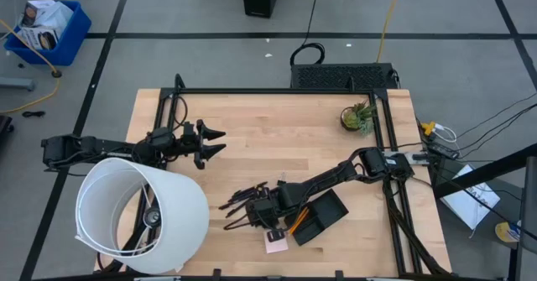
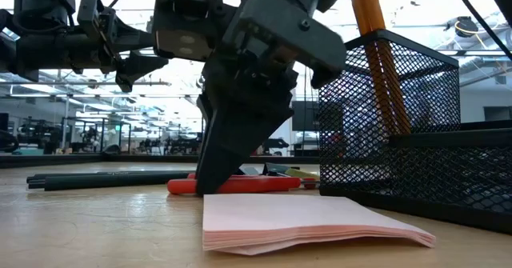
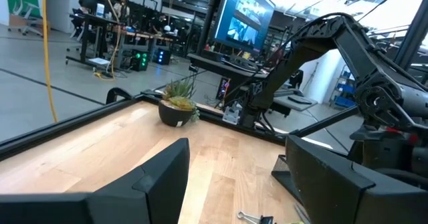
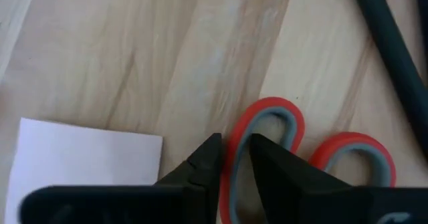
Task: Pick and place office supplies into organizer
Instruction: Put the red scissors into the black desk organizer
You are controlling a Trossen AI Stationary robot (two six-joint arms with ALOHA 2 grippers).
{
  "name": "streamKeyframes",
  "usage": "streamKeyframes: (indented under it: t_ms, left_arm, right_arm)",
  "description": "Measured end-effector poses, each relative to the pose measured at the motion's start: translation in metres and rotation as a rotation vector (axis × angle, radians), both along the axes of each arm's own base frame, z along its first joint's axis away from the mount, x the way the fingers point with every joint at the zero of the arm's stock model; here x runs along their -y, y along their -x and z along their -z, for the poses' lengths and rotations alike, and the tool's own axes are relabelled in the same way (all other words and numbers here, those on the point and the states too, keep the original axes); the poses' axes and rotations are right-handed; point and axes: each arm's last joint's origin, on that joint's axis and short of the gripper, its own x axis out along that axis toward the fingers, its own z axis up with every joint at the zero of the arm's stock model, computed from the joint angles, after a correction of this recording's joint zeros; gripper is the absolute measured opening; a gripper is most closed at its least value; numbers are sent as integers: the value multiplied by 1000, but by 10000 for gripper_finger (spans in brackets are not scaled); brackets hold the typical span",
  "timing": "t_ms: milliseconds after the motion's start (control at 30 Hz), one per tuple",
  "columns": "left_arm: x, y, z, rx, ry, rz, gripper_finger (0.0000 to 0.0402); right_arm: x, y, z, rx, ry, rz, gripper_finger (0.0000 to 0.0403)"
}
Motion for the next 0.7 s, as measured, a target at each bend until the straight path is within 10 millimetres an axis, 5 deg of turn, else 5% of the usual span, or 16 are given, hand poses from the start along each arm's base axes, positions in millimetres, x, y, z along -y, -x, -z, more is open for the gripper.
streamKeyframes:
  t_ms: [133,433,700]
  left_arm:
    - [0,0,0,0,0,0,253]
    - [0,0,0,0,0,0,253]
    - [0,0,0,-1,0,0,253]
  right_arm:
    - [0,-1,0,17,22,9,18]
    - [0,-8,-3,109,42,45,17]
    - [1,-4,-49,222,1,51,18]
